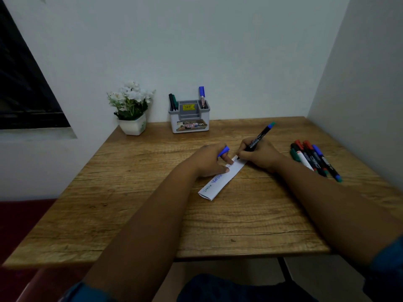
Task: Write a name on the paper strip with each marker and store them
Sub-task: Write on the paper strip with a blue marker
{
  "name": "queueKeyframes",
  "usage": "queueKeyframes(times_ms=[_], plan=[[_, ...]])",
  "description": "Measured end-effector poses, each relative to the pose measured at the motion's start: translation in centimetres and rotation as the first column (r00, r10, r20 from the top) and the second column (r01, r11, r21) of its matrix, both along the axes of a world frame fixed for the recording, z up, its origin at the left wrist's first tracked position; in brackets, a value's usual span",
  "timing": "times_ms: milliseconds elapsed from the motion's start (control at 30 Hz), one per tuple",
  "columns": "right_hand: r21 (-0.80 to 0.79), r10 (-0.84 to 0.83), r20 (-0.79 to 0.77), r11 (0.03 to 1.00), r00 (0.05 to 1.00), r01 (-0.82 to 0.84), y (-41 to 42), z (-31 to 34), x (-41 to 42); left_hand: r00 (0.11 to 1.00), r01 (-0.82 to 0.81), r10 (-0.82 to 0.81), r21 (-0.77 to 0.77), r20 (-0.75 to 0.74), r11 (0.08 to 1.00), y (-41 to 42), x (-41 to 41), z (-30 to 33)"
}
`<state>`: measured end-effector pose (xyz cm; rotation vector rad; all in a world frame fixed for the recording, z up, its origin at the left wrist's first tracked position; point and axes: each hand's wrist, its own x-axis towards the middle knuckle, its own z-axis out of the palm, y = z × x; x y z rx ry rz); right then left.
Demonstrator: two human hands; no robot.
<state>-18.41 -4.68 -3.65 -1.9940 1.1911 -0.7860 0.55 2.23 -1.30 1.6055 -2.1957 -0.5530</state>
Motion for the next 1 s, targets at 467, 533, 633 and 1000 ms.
queueKeyframes(times_ms=[467,533,633,1000], plan=[[-0.023,-0.024,-0.009,0.999,1.000,0.024,0.10,0.12,0.24,1.000,0.003,-0.003,0.018,0.003,1.000,-0.40,0.25,-0.24],[-0.017,-0.045,0.016,0.999,0.999,0.045,0.08,0.06,0.24,1.000,0.003,-0.004,0.027,0.006,1.000,-0.48,0.29,-0.27],[-0.016,-0.083,0.087,0.996,0.993,0.085,0.02,-0.01,0.11,1.000,0.003,-0.003,0.034,0.011,0.999,-0.44,0.21,-0.22],[-0.014,-0.068,0.004,0.998,0.998,0.068,0.07,0.15,0.30,1.000,0.006,-0.006,0.039,0.010,0.999,-0.44,0.21,-0.22]])
